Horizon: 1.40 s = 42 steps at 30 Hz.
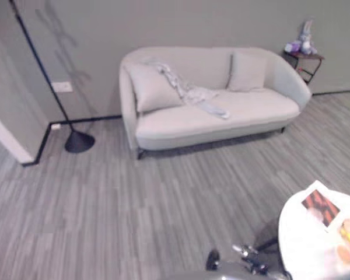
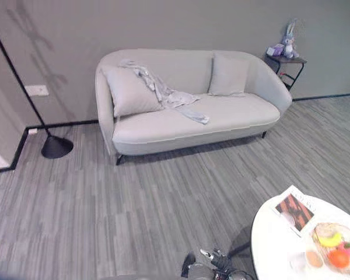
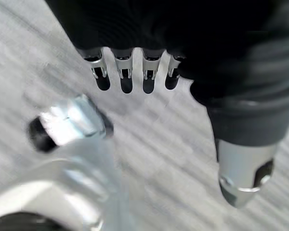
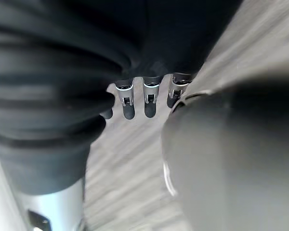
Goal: Hang the clothes on the sofa on the clothes rack.
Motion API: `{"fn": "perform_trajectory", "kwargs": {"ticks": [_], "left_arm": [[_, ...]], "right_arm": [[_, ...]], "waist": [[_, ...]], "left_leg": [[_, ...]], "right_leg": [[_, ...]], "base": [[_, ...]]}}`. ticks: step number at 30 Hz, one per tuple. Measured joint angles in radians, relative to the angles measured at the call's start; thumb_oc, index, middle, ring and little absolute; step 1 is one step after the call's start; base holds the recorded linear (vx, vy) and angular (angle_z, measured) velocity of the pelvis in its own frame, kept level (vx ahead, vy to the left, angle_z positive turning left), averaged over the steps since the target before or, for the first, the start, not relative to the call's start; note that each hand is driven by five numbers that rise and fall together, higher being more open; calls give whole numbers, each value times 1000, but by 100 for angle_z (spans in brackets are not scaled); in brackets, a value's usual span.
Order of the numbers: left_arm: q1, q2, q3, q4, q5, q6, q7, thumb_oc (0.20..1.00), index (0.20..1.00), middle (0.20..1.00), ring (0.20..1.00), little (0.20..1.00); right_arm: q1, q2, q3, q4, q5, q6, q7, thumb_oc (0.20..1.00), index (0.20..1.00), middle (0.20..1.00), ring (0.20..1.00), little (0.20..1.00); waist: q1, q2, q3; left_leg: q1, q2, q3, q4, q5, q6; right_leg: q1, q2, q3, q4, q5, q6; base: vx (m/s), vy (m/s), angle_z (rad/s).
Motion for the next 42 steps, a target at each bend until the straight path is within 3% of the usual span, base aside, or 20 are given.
{"fn": "perform_trajectory", "kwargs": {"ticks": [3, 5, 7, 9, 12, 14, 17, 20, 21, 23, 25, 26, 27, 30, 33, 35, 36, 37, 39, 42], "left_arm": [[-102, -3, -37, -70, 0, -15, -6, 1000, 1000, 1000, 1000, 1000], [-157, 18, -71, -106, 0, -26, -6, 1000, 1000, 1000, 1000, 1000], [-184, 36, -80, -139, 0, -41, -8, 1000, 1000, 1000, 1000, 1000], [-215, 40, -95, -176, -2, -55, -2, 1000, 1000, 1000, 1000, 1000], [-253, 22, -51, -121, -49, -57, -2, 1000, 1000, 1000, 1000, 1000], [-220, 18, -1, -102, -77, -54, -3, 1000, 1000, 1000, 1000, 1000], [-193, 44, 53, -86, -94, -60, -4, 1000, 1000, 1000, 1000, 1000], [-172, 63, 126, -69, -127, -61, 5, 1000, 1000, 1000, 1000, 1000], [-148, 40, 122, -44, -154, -57, 18, 1000, 1000, 1000, 1000, 1000], [-144, 3, 120, -66, -165, -59, 36, 1000, 1000, 1000, 1000, 1000], [-160, -3, 104, -102, -166, -59, 35, 1000, 1000, 1000, 1000, 1000], [-148, 15, 75, -120, -168, -58, 37, 1000, 1000, 1000, 1000, 1000], [-148, 42, 64, -121, -169, -58, 44, 1000, 1000, 1000, 1000, 1000], [-146, 57, 54, -120, -180, -59, 42, 1000, 1000, 1000, 1000, 1000], [-118, 36, 90, -119, -200, -61, 42, 1000, 1000, 1000, 1000, 1000], [-86, 68, 170, -74, -199, -59, 45, 1000, 1000, 1000, 1000, 1000], [-44, 100, 188, -40, -188, -57, 43, 1000, 1000, 1000, 1000, 1000], [9, 111, 202, -37, -169, -55, 50, 1000, 1000, 1000, 1000, 1000], [16, 88, 196, -62, -147, -47, 50, 1000, 1000, 1000, 1000, 1000], [-73, 60, 154, -111, -116, -47, 57, 1000, 1000, 1000, 1000, 1000]], "right_arm": [[-39, -39, 12, -32, 2, -16, 0, 1000, 1000, 1000, 1000, 1000], [-39, -36, 11, -24, 2, -12, -5, 1000, 1000, 1000, 1000, 1000], [-41, -28, 23, -19, 4, -11, -4, 1000, 1000, 1000, 1000, 1000], [-33, -34, 33, -41, 42, -15, -3, 1000, 1000, 1000, 1000, 1000], [-34, -75, 19, -20, 93, -25, -1, 1000, 1000, 1000, 1000, 1000], [11, -82, 30, -13, 98, -24, 0, 1000, 1000, 1000, 1000, 1000], [23, -36, 62, 12, 94, -21, 2, 1000, 1000, 1000, 1000, 1000], [19, -7, 141, -25, 32, -18, -3, 1000, 1000, 1000, 1000, 1000], [5, -27, 141, -65, 3, -29, -8, 1000, 1000, 1000, 1000, 1000], [13, -55, 213, -143, -24, -11, -28, 1000, 1000, 1000, 1000, 1000], [20, -40, 207, -220, -39, -27, -19, 1000, 1000, 1000, 1000, 1000], [-22, -54, 221, -322, -44, -34, -12, 1000, 1000, 1000, 1000, 1000], [-31, -52, 214, -396, -49, -42, -1, 1000, 1000, 1000, 1000, 1000], [-11, -97, 156, -497, -54, -60, 17, 1000, 1000, 1000, 1000, 1000], [-1, -161, 71, -490, -65, -66, -5, 1000, 1000, 1000, 1000, 1000], [47, -184, -103, -452, -97, -64, -48, 1000, 1000, 1000, 1000, 1000], [73, -187, -213, -387, -121, -56, -116, 1000, 1000, 1000, 1000, 1000], [80, -189, -251, -377, -127, -57, -136, 1000, 1000, 1000, 1000, 1000], [118, -146, -313, -510, -130, -64, -196, 1000, 1000, 1000, 1000, 1000], [85, -123, -281, -515, -131, -62, -243, 1000, 1000, 1000, 1000, 1000]], "waist": [[47, 18, -2], [56, -4, 25], [77, -25, 36], [79, -32, 42], [88, 59, 67], [126, 83, 51], [139, 13, 40], [148, -85, 8], [178, -110, -25], [182, -88, -33], [167, -125, -46], [173, -98, -38], [153, -128, -32], [103, -89, -26], [71, -10, -8], [41, -4, -8], [48, -5, -9], [56, -59, -10], [69, -75, -1], [70, -52, 58]], "left_leg": [[-301, -135, -177, 496, 64, -35], [-403, -177, -161, 537, 73, -8], [-466, -171, -94, 448, 74, -4], [-524, -81, 15, -77, 146, 15], [-519, 6, 93, -489, 247, -70], [-542, 33, 140, -336, 225, -81], [-570, -3, 222, -193, 229, -85], [-519, -48, 388, -212, 179, -89], [-539, -78, 439, -90, 188, 102], [-472, -131, 398, -200, 186, 127], [-435, -126, 408, -215, 142, 81], [-453, -59, 307, -43, 59, 88], [-432, -122, 234, -91, 95, 157], [-305, -161, 105, -307, 168, 130], [-166, -169, 97, -446, 206, 131], [-83, -214, 17, -473, 195, 161], [-21, -212, 13, -466, 170, 122], [-22, -279, 49, -365, 157, 110], [-156, -258, 37, -177, 110, 160], [-382, -216, -45, 128, 101, 72]], "right_leg": [[42, 48, 132, -47, -8, -69], [120, 46, 181, -114, -30, -82], [191, 38, 220, -162, -34, -83], [285, 29, 212, -281, -40, -86], [394, 68, 203, -313, -85, -24], [467, 56, 237, -313, -147, 15], [503, 29, 234, -237, -244, 68], [476, 122, 248, -131, -277, -36], [510, 89, 181, -138, -357, -43], [464, 89, 174, 24, -305, 36], [392, 70, 220, 151, -205, 75], [285, 124, 287, 386, -206, 176], [206, 143, 304, 511, -224, 224], [28, 191, 323, 494, -252, 124], [-87, 105, 300, 181, -233, 73], [-74, 73, 353, -139, -119, 62], [-51, 164, 311, -113, 20, -24], [39, 164, 273, -166, 126, -136], [89, 128, 338, -232, 104, -135], [135, 102, 350, -277, 103, -132]], "base": [[511, -125, -103], [425, -50, -61], [585, -23, -92], [796, 2, -66], [488, -35, -42], [532, -88, -60], [858, -166, -8], [512, -96, 26], [397, -112, 34], [337, -68, 96], [373, -178, 145], [415, -224, 141], [462, -177, 144], [260, -5, 141], [323, 9, 125], [237, 94, 112], [341, 126, 39], [222, 97, -20], [67, 46, -46], [95, -22, -13]]}}
